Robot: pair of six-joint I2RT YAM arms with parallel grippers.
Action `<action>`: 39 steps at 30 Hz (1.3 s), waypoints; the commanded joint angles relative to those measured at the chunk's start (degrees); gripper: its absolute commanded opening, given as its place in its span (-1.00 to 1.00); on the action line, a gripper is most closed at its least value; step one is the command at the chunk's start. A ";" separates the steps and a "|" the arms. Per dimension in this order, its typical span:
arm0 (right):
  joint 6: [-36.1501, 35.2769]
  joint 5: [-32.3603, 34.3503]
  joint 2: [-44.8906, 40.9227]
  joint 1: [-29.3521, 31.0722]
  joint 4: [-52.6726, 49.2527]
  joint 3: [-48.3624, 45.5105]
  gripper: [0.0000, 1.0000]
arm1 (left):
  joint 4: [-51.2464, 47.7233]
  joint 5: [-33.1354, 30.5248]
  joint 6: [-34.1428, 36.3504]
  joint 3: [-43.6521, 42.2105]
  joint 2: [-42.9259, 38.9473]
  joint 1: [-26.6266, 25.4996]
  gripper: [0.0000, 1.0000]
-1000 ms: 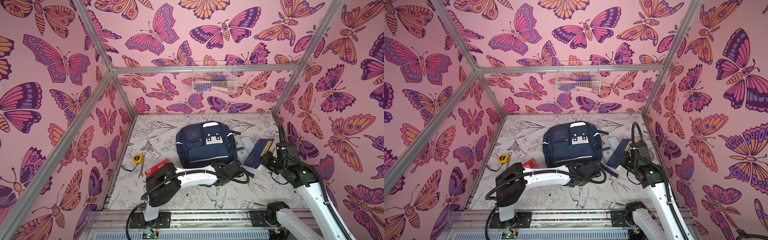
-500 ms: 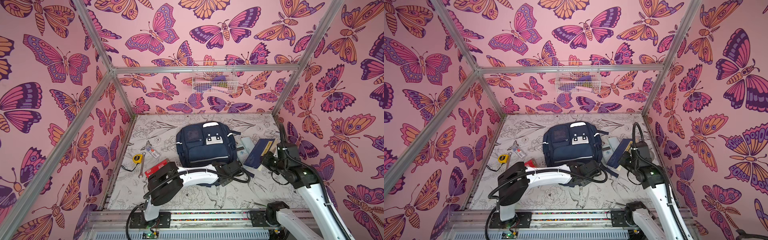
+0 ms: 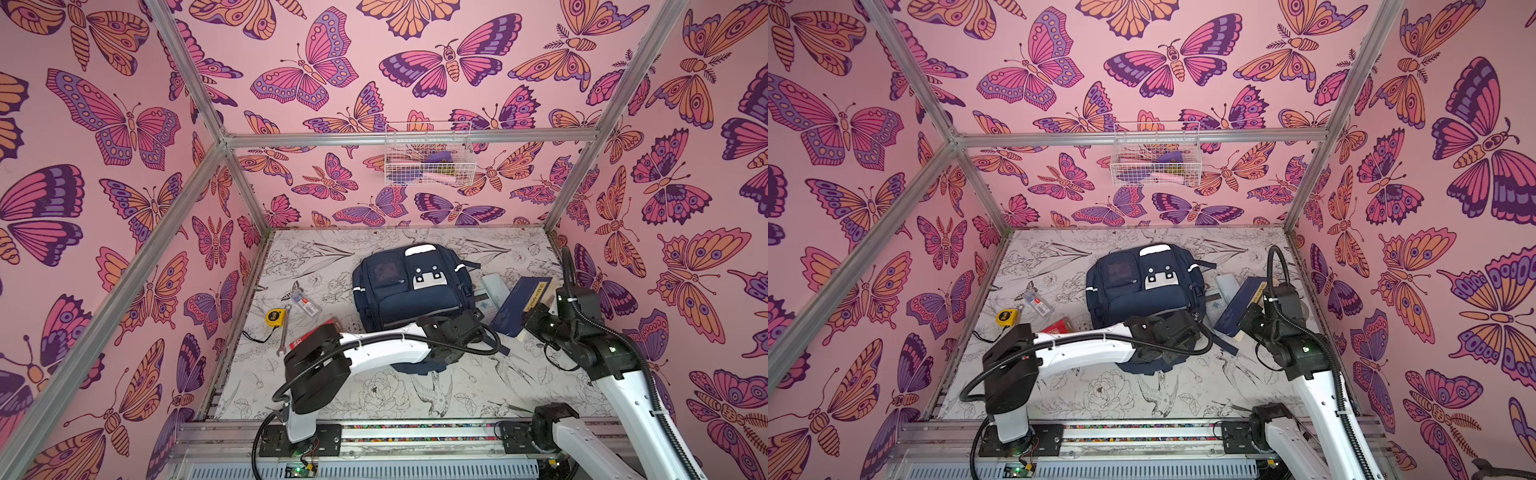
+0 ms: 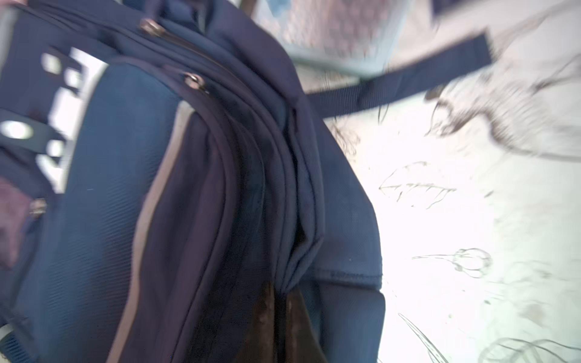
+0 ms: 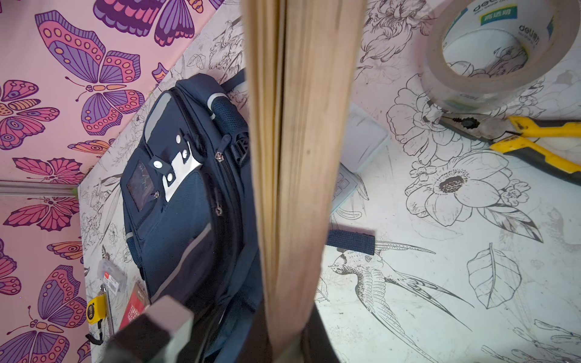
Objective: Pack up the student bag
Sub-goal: 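Pinch the backpack's side fabric with the left gripper while the right holds the book, then lower the blue book into the backpack opening with the right gripper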
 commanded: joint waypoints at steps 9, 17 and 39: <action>-0.04 -19.92 -2.49 0.35 14.21 -1.73 -1.00 | 13.39 18.74 -12.20 -10.12 -19.60 13.00 -1.00; 5.01 -20.32 -10.15 12.53 17.18 -9.09 -1.00 | 18.78 31.06 -17.88 -10.84 -20.87 19.13 -1.00; 21.10 -2.72 -7.80 39.03 41.84 -27.32 -1.00 | 17.37 40.92 -16.19 -6.09 -18.40 20.03 -1.00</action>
